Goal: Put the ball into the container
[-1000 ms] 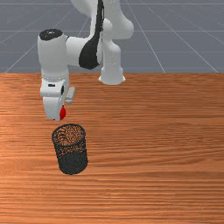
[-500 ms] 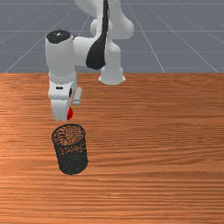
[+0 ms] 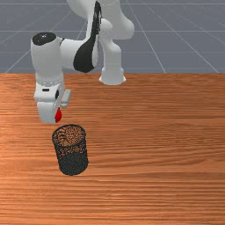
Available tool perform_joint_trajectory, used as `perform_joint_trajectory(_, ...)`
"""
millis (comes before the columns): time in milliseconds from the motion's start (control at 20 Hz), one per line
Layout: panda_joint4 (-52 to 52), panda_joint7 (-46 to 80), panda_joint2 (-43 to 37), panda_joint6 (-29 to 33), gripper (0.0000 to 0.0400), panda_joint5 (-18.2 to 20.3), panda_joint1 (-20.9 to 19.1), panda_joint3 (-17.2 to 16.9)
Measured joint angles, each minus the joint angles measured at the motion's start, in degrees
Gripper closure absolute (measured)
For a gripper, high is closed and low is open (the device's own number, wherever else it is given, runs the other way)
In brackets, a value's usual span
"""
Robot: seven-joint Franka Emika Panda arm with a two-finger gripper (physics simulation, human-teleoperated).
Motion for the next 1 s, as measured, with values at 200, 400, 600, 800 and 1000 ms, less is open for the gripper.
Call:
perform_joint_trajectory(200, 1.0, 1.4, 0.5, -2.0, 0.0121, -0.5, 1.1, 0.1)
perform_joint_trajectory(400, 4.8, 1.1, 2.8, -4.2, 0.0121, -0.4, 1.0, 0.2)
perform_joint_trajectory(600, 7.5, -2.2, 4.6, -4.5, 0.0121, 0.1, -1.4, -0.1)
perform_joint_trajectory(800, 13.5, -2.4, 8.4, -9.7, 0.0120, -0.5, -2.0, -0.8)
perform_joint_trajectory(1000, 13.0, -2.0, 13.6, -3.7, 0.0120, -0.2, -2.1, -0.6)
